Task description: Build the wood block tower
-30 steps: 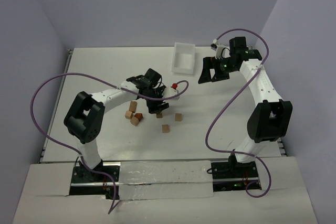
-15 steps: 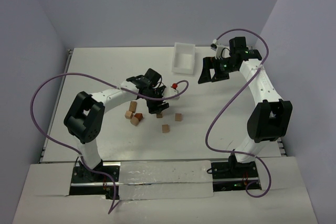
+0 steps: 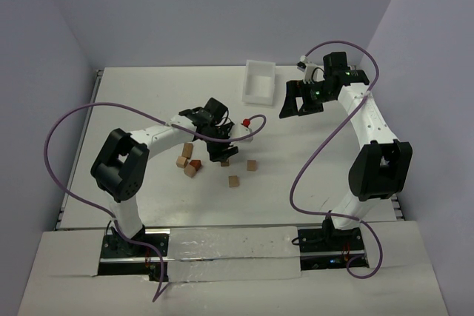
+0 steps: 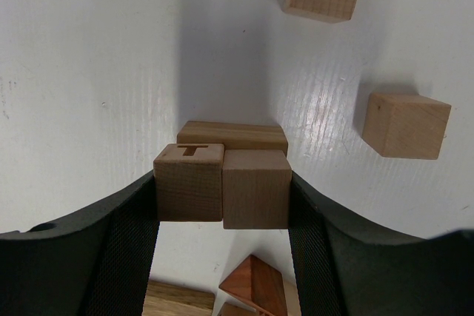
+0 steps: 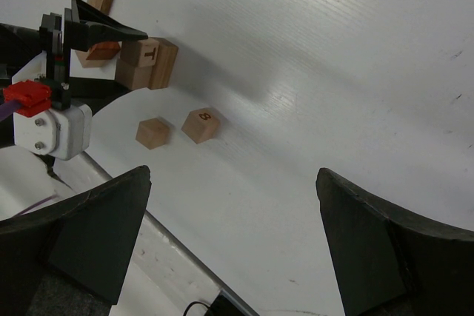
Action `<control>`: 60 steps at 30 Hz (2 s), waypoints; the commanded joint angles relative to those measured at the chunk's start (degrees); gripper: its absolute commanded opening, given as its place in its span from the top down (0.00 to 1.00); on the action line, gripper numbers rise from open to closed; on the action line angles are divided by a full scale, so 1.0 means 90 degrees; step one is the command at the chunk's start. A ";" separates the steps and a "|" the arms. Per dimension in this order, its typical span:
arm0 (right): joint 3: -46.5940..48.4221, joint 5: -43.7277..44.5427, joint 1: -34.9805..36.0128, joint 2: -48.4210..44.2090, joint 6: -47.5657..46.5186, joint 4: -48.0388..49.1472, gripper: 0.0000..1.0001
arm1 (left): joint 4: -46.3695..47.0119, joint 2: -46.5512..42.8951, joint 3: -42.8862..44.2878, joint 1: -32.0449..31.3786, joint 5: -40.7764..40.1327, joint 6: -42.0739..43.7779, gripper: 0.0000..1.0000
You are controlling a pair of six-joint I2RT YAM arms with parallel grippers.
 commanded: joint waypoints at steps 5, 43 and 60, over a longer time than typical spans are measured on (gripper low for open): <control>0.0224 -0.0097 0.0045 -0.0009 -0.0075 -0.0090 0.00 | 0.0183 0.0106 0.0029 -0.0044 0.0123 0.0079 0.45; 0.0273 -0.0131 0.0113 0.0036 -0.0104 -0.0158 0.00 | 0.0055 -0.0087 0.0044 -0.0104 0.0050 0.0138 0.43; 0.0321 -0.0145 0.0113 0.0099 -0.0133 -0.0206 0.00 | 0.0095 0.0046 -0.0009 -0.0102 0.0054 0.0177 0.23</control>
